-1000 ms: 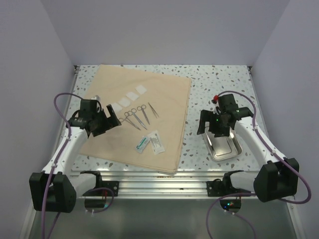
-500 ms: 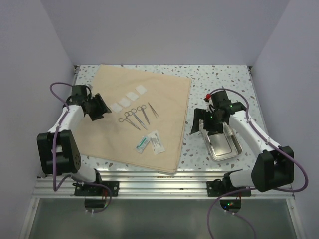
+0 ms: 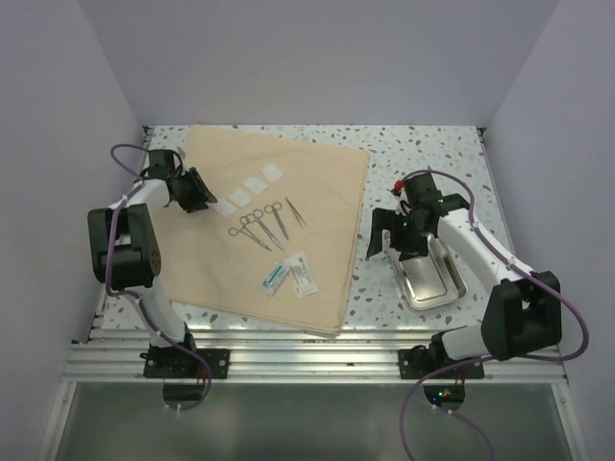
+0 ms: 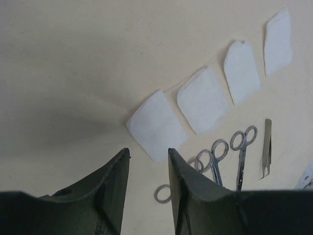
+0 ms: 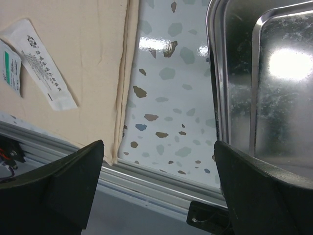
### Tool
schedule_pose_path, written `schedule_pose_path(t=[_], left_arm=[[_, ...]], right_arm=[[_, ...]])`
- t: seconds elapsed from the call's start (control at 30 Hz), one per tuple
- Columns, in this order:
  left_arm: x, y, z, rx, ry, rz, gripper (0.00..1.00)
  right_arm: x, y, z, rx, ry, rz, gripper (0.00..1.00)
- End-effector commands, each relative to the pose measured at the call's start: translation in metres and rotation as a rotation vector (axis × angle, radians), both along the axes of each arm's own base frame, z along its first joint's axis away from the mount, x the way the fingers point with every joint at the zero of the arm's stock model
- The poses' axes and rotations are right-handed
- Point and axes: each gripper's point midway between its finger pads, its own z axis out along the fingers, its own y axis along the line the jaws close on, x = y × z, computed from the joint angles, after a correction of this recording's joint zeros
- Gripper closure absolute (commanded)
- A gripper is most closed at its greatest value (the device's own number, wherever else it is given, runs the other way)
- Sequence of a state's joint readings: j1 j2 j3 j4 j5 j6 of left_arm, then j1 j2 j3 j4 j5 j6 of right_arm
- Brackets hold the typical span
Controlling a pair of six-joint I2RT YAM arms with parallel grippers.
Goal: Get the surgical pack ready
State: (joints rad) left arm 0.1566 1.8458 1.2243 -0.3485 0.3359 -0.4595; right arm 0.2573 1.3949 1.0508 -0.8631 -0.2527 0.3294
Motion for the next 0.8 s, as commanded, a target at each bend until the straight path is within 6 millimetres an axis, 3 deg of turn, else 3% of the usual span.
schedule_pose_path(t=[0.0, 0.23, 0.77], left_arm=[[0.033, 0.008, 0.012, 0.023, -0.089, -0.016, 0.59], [0.051, 0.010, -0.004, 0.010, -0.056, -0.007, 0.64], [0.026, 0.008, -0.031, 0.009, 0.033, 0.001, 0.59]], right_arm=[[0.015, 0.005, 0.009, 0.009, -0.041, 0.001, 0.01], [0.018, 0.004, 0.007, -0.002, -0.038, 0.007, 0.01], [0.017, 0.004, 0.002, -0.006, -0.033, 0.004, 0.01]])
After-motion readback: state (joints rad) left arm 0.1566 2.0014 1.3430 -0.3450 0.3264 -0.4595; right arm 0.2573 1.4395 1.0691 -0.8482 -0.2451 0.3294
